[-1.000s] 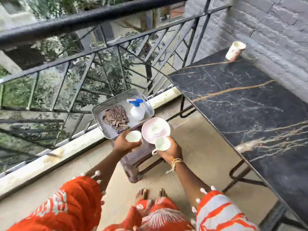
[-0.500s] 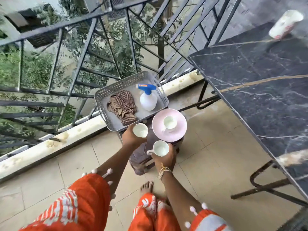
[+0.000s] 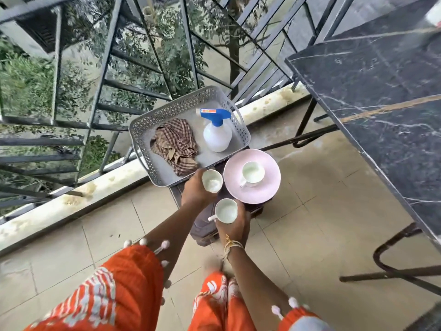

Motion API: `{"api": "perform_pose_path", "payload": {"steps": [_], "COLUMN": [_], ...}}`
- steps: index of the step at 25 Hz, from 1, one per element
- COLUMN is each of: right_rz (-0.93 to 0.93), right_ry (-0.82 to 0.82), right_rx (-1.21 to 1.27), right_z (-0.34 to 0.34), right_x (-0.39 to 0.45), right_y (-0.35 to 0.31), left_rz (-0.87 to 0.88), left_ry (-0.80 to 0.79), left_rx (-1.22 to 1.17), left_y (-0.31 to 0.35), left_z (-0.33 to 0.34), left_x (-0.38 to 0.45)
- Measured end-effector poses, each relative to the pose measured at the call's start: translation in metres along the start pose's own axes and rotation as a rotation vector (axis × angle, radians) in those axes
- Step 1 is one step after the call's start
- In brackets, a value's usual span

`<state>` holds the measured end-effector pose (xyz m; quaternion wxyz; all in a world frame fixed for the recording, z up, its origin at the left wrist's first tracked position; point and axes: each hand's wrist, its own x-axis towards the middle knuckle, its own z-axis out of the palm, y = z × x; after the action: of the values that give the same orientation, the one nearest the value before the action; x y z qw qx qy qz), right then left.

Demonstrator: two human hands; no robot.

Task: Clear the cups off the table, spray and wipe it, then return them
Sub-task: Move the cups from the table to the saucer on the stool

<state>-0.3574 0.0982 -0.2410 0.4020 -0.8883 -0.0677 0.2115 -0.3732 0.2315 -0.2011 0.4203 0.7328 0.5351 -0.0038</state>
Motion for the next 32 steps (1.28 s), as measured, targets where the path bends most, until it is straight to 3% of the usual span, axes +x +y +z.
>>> {"api": "perform_pose_path", "payload": {"steps": [6,10,15,19,21,25,28,32], "right_rz": [0.158,0.155,0.278,0.372,0.282,0.009,-0.128,-0.167], "right_ry": [0.067,0.051,-0.124,-0.43,-0.574,-0.666,-0.599,-0.462], "right_rx": [0.129,0.118,-0.066,-0.342,-0.454,-0.708,-0.784,-0.742], "right_z": [0.005,0.009,0.011,-0.032,-0.06,-0.105,-0.153,-0.222], "right_x": [-0.004,0.003,0.012,0.003,0.0,-0.006,-0.004,0.023], "right_y": [-0.002,-0.004,-0.002,-0.03,-0.051,-0.085,-0.099,-0.108], "left_rz": [0.022,0.034,-0.039,-0.097,-0.027,0.182,0.361,0.601], "left_ry": [0.011,0.019,0.006,-0.109,-0.175,-0.302,-0.329,-0.309], "left_rx": [-0.014,-0.046,0.088,0.277,0.378,0.579,0.713,0.791], "left_y": [-0.003,-0.009,-0.02,-0.016,-0.003,0.028,0.066,0.144], "left_z": [0.013,0.014,0.001,-0.021,-0.029,-0.038,-0.043,-0.033], "left_x": [-0.002,-0.006,-0.032,-0.076,-0.095,-0.119,-0.136,-0.142]}}
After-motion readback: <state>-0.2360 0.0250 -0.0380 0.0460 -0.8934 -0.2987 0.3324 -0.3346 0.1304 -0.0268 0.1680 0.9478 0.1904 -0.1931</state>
